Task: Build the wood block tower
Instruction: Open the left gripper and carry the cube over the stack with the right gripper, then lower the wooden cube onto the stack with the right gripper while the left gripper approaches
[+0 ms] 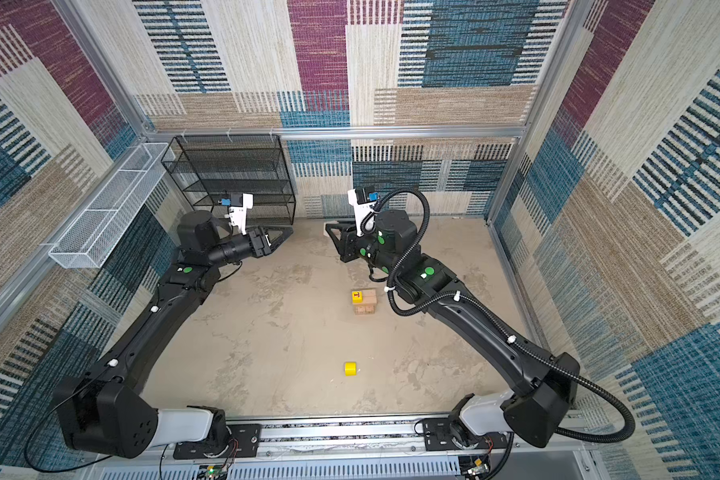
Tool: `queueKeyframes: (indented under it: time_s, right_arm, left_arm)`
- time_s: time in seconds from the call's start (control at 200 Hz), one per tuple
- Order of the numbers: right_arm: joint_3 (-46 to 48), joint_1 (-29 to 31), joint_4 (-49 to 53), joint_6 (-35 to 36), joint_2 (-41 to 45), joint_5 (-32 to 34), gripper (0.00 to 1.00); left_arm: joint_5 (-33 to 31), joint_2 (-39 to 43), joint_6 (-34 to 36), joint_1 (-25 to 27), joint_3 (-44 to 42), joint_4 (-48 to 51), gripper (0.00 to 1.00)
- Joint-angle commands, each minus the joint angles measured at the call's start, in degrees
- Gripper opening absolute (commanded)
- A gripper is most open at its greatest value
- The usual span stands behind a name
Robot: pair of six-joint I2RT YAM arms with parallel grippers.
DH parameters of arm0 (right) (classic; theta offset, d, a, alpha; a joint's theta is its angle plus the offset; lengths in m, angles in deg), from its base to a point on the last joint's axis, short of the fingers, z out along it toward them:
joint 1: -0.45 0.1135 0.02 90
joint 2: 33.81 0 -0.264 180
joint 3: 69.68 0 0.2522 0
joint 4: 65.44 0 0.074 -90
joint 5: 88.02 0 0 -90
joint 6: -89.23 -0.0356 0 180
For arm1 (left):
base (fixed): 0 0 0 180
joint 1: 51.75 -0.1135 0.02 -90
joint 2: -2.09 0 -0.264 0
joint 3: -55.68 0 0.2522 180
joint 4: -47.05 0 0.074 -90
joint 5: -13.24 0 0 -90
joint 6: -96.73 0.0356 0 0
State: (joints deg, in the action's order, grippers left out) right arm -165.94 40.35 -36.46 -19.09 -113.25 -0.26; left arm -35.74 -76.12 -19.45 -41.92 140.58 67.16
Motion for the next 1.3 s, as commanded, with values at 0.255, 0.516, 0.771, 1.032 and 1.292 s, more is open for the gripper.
queueKeyframes:
  time_s: [0.255, 0.516, 0.771, 1.032, 1.292]
  right_arm:
    - [-1.6, -0.7, 25.8, -4.0, -6.9, 12.2, 0.0]
    - [-0.3, -3.0, 30.0, -5.3, -11.1, 8.6, 0.0]
    - [3.1, -4.1, 29.1, -5.2, -10.2, 9.4, 0.0]
    - [2.7, -5.2, 29.8, -5.1, -10.9, 8.9, 0.0]
    - [3.5, -5.6, 30.5, -5.7, -10.8, 9.5, 0.0]
  left_arm:
    - [-16.3, -8.1, 13.7, 4.6, 9.5, 28.8, 0.4]
    - [-23.4, -10.1, 19.6, 9.8, 12.0, 34.7, 0.43]
    - [-21.4, -13.6, 20.1, 12.0, 13.7, 37.1, 0.44]
    - [-21.9, -15.0, 21.0, 13.3, 14.5, 38.9, 0.44]
    - [-21.2, -16.8, 20.9, 13.6, 15.4, 40.3, 0.44]
